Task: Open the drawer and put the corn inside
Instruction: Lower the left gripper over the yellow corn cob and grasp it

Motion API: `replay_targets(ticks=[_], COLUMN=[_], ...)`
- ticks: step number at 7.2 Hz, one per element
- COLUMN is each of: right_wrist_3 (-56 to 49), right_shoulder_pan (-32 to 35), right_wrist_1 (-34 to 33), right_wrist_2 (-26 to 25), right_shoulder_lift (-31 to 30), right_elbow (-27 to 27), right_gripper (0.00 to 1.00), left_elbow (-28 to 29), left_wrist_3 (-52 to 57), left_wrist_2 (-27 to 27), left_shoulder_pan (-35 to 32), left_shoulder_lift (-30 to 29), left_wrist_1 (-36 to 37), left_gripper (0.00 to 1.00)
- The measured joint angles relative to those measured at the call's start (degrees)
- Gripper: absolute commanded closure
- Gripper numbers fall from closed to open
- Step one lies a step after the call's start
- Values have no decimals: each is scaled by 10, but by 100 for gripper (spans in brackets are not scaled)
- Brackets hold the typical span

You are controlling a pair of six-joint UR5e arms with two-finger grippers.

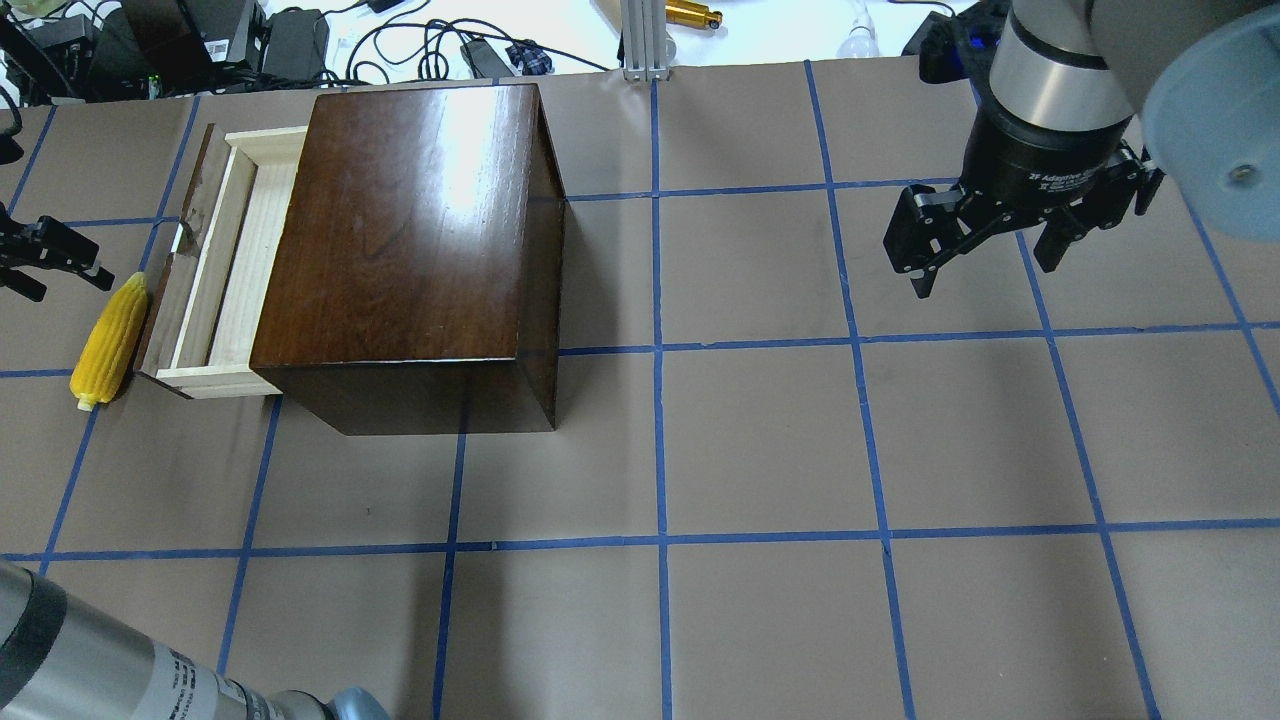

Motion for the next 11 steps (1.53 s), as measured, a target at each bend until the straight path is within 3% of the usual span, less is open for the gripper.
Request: replay_targets(ticks=[3, 7, 8, 9, 11], right_wrist_3=[0, 0, 0, 0, 0], right_shoulder_pan=[0, 0, 0, 0, 0], right_wrist_1=[0, 0, 0, 0, 0], right_wrist_2=[0, 0, 0, 1, 0], right_shoulder_lift=[0, 0, 0, 0, 0], right_elbow=[0, 0, 0, 0, 0], right_gripper=[0, 0, 0, 0, 0], left_elbow=[-4, -5, -5, -5, -6], left_wrist_3=[8, 14, 14, 14, 15], left_wrist_2=[40, 41, 40, 40, 39], left_shoulder_pan=[0, 0, 0, 0, 0], left_shoulder_lift=[-47, -75, -77, -78, -79], left_wrist_1=[65, 72, 72, 72, 71], left_gripper=[0, 0, 9, 35, 76])
